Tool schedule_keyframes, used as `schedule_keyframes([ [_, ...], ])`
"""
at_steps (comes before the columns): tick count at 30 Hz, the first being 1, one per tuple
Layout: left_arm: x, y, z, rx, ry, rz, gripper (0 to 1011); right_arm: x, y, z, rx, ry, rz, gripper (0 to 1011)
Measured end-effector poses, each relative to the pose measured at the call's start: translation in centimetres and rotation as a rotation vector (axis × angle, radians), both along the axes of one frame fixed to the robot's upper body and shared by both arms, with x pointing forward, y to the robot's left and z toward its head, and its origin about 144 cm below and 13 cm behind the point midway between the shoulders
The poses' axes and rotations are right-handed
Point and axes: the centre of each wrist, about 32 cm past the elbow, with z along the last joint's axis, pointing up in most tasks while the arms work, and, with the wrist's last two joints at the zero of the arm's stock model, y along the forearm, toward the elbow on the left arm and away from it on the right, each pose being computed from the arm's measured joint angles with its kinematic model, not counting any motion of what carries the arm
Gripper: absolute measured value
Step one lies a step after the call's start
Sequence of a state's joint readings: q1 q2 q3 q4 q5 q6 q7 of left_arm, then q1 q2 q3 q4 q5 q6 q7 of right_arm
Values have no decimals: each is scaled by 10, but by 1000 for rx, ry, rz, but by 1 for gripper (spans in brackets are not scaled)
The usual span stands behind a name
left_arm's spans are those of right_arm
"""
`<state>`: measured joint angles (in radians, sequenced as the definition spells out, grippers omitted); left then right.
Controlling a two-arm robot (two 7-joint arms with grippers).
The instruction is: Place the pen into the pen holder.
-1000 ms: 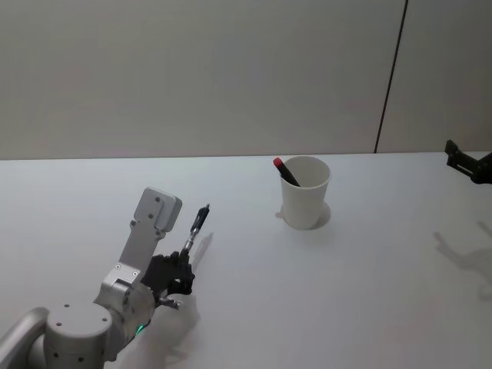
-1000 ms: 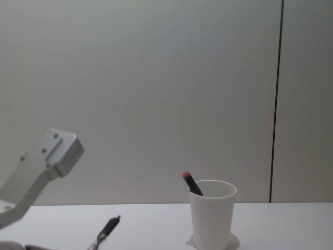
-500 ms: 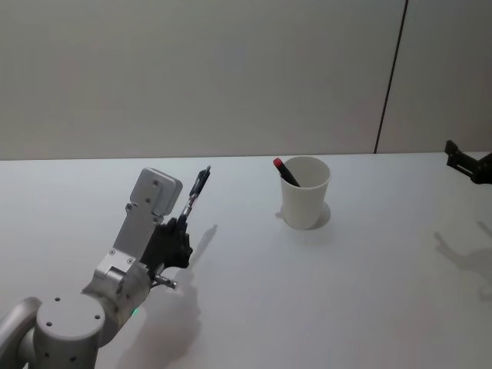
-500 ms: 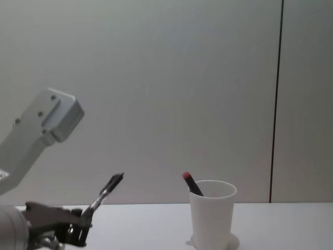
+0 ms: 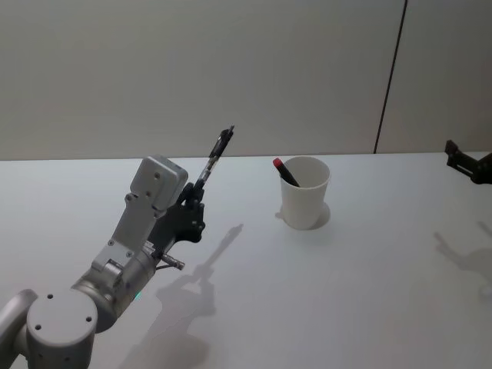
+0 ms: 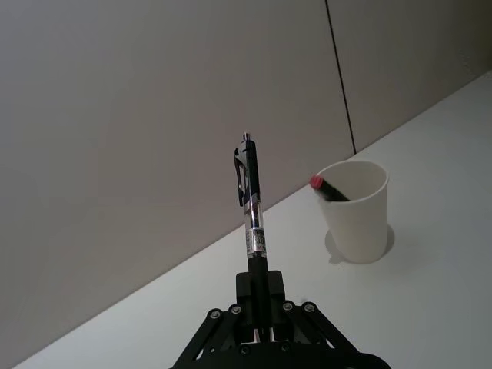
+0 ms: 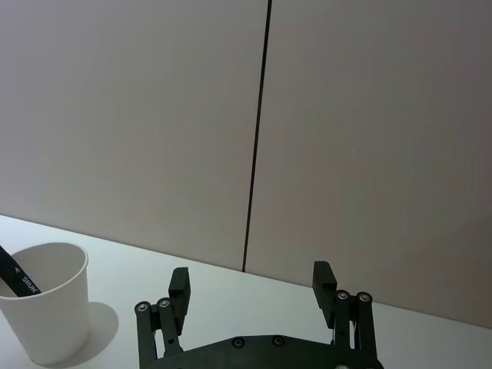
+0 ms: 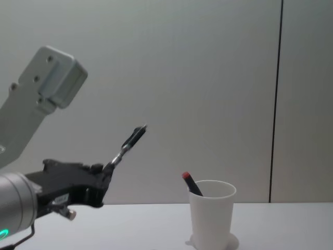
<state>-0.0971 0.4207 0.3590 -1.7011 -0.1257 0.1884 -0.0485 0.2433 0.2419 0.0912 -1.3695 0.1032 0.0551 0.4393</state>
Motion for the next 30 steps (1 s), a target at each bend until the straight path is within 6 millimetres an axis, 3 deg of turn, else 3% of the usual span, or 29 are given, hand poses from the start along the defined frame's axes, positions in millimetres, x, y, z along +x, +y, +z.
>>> schedule_keyframes([
  [15,16,5,3,-37,-160,-206,127,0,0,0,0,0,0,1002],
  [30,46,3,3,-81,-239,-436,127,0,0,0,0,0,0,1002],
])
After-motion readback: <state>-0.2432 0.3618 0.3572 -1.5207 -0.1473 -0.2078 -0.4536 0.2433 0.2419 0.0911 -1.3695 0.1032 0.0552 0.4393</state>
